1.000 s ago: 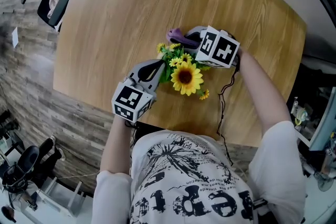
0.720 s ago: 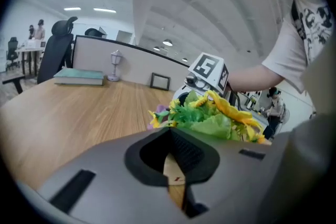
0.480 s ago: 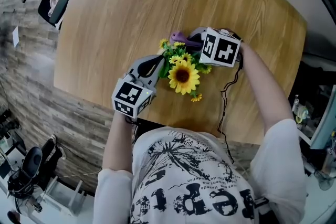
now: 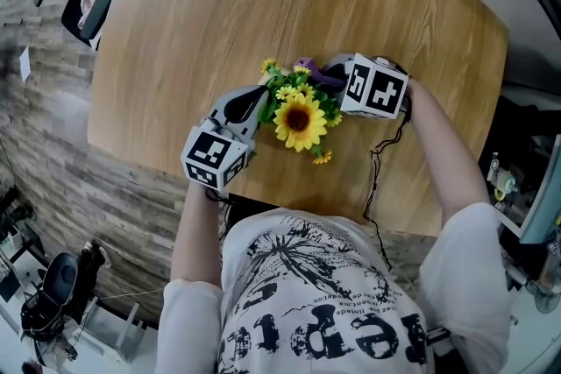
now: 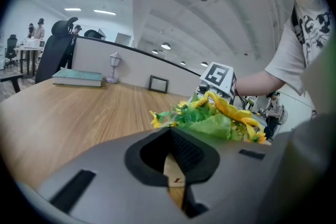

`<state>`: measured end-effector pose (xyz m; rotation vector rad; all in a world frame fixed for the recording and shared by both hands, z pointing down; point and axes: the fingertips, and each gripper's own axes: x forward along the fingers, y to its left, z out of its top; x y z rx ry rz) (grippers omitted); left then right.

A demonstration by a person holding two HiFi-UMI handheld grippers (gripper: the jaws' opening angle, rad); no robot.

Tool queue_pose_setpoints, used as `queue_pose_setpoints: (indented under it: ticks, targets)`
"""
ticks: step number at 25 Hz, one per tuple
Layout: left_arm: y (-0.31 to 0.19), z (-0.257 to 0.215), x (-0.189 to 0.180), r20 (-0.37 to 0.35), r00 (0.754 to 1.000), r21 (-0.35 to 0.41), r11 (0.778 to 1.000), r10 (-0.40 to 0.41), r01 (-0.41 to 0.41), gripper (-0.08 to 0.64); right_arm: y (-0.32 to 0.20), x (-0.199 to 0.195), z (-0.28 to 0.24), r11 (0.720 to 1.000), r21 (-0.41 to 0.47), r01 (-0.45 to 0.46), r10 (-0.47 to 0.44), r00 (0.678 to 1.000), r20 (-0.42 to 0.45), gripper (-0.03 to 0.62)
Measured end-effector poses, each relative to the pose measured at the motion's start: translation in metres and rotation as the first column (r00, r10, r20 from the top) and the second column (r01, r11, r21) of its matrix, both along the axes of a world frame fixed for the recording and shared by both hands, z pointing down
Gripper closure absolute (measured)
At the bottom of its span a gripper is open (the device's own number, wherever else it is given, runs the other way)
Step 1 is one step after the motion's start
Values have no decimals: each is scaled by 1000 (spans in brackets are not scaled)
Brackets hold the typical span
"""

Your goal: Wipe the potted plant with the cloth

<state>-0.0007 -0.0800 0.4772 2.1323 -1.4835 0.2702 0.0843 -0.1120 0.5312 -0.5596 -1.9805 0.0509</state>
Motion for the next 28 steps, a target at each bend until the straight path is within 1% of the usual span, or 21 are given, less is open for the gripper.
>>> queue_pose_setpoints:
  ticks: [6,10,14,16,18,21,23,24,26,28]
  targets:
    - [0,0,-1,9,1000,14,1000,-24,24,558,8,13,2,997,-35,-67,67,998,2,517]
    - [2,0,-3,5,999,11,999,-48,48,558,16,26,2,995,-68,-75,73,997,-31,517]
    - [8,0,1,16,998,-1,999,-53,53,558,19,40,0,992,-96,-82,74,994,-78,517]
    - [10,1,4,12,998,-3,998,-65,65,558,15,47,0,993,-85,-85,77,993,-92,517]
    - [11,3,6,-5,996,-6,996,-85,85,558,8,53,1,993,-54,-106,100,990,-101,517]
    - [11,3,5,3,996,-6,996,-89,89,558,-15,55,-4,984,51,-172,176,980,-94,517]
    - [10,3,6,13,997,-3,997,-81,81,558,-37,52,-13,960,133,-245,255,965,-58,517]
    - [10,3,6,11,997,-3,997,-77,77,557,-48,49,-20,941,170,-292,301,953,-30,517]
    - [11,4,6,-5,997,-7,997,-71,71,557,-67,39,-40,892,221,-394,393,918,52,517]
    - [11,4,6,-25,998,-14,998,-57,56,558,-78,25,-66,840,232,-490,468,871,147,517]
